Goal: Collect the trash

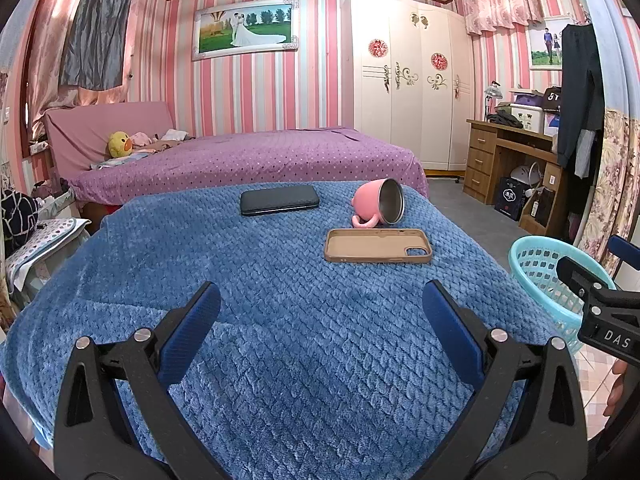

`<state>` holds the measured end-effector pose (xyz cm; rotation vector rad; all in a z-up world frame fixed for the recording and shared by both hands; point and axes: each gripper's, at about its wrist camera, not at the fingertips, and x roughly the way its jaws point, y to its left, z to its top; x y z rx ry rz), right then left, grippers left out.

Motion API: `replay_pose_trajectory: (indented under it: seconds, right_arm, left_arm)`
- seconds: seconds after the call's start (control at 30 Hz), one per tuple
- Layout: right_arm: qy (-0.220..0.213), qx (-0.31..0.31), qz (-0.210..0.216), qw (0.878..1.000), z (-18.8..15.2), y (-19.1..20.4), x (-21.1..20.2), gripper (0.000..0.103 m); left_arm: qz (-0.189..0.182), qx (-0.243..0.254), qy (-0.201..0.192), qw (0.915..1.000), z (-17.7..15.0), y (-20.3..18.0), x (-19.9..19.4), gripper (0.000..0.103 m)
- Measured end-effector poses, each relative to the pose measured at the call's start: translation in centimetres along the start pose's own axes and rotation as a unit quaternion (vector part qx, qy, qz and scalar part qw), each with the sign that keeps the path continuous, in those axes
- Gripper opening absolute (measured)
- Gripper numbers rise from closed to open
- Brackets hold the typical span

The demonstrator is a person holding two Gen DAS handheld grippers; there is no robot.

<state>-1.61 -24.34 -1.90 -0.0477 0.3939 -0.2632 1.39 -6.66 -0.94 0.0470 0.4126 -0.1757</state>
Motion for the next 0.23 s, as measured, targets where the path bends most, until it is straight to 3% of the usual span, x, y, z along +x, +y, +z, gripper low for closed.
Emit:
replay_pose_trajectory:
  seconds: [0.23]
  right_arm:
    - [0.000, 0.000, 0.000, 1.000, -0.01, 0.01, 0.00, 0.098]
  left_arm:
    - [-0.001, 0.000, 0.001, 1.0000, 0.11, 0.03, 0.00, 0.098]
